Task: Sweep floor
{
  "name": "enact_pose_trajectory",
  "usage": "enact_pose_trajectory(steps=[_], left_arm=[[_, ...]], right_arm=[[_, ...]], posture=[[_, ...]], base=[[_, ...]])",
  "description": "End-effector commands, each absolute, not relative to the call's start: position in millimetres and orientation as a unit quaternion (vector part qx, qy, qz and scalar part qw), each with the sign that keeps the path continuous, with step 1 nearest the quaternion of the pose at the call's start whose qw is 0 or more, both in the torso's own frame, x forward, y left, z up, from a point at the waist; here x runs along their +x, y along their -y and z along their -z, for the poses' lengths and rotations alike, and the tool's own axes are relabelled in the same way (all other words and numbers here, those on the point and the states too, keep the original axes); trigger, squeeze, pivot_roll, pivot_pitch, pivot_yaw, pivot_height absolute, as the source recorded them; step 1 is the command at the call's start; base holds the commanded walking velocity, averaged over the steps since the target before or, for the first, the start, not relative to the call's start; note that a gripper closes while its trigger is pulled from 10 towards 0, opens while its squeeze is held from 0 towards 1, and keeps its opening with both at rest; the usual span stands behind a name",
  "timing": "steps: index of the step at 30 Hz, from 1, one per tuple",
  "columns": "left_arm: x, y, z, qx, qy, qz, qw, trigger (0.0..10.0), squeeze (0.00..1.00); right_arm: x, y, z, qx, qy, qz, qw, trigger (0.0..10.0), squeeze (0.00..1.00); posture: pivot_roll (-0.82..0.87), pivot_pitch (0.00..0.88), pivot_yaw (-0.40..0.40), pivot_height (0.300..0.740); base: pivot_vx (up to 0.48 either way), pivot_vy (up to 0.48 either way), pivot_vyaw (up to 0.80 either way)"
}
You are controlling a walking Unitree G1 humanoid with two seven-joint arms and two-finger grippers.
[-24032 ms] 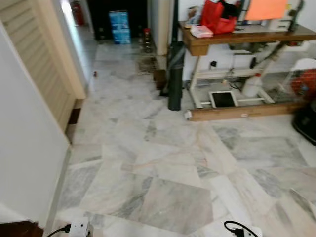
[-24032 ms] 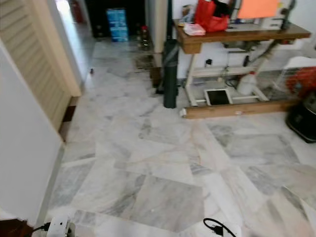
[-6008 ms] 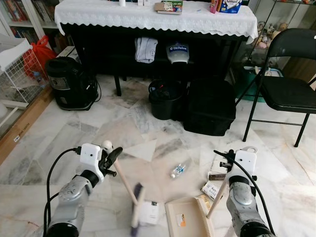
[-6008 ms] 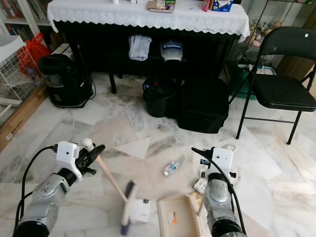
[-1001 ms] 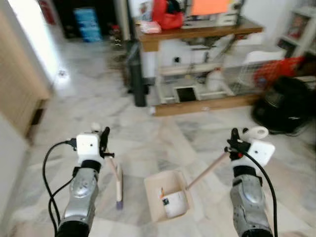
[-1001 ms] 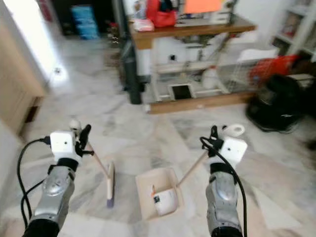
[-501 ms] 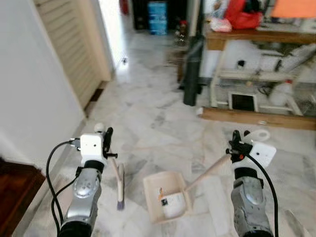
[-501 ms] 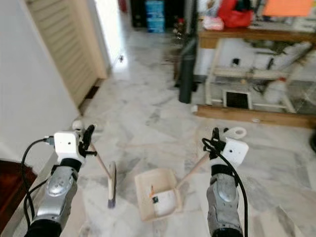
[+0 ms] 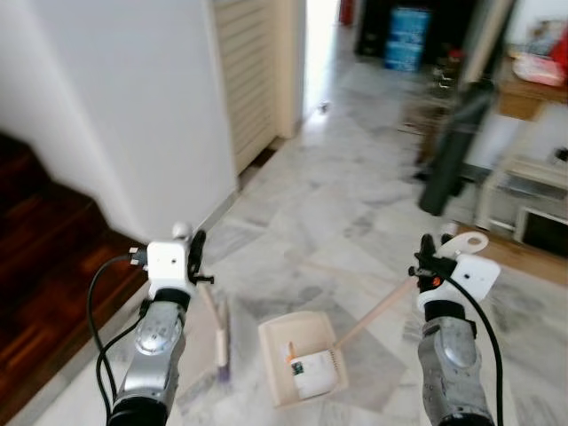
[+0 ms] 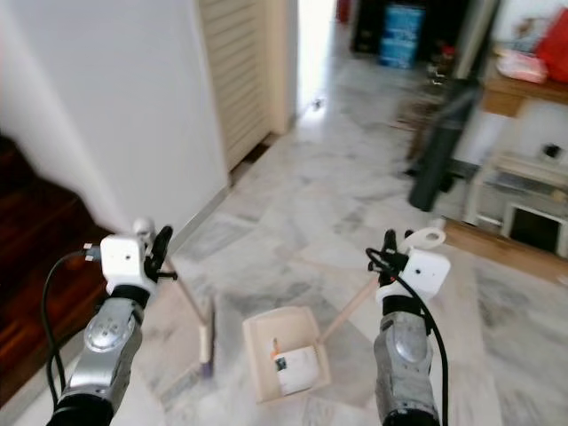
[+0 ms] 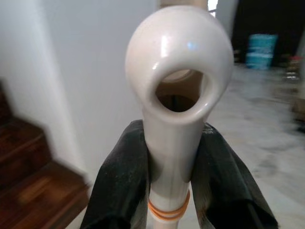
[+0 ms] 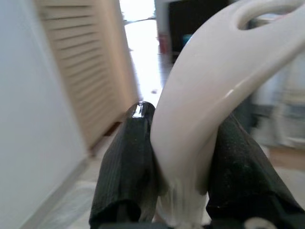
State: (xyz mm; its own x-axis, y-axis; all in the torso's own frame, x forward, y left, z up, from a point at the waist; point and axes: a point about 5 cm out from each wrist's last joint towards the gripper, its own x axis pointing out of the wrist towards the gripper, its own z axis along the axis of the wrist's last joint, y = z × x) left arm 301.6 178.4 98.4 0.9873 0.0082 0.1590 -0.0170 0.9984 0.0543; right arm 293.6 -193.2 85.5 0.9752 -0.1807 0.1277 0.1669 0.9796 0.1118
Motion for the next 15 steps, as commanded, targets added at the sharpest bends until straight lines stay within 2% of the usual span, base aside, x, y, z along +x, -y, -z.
enact_pose_trajectory(steps=[1,15], left_arm=[[305.1,-177.2,-112.5,0.038,0.112,-0.006,0.993,10.0,0.0],[306.6,-173.4,-114.0,0.031,0.114,0.003,0.993,10.0,0.0]], right_arm=[[295.8,199.1,-96.6,0.058,0.094,0.094,0.989,10.0,0.0],[296.1,194.9,-98.2,0.055,0.098,0.087,0.99,10.0,0.0]], posture=[[-0.1,0.0,-0.012,0.74],[-0.12,0.0,0.012,0.74]], base=[[0.0,0.0,0.8],[0.0,0.0,0.8]])
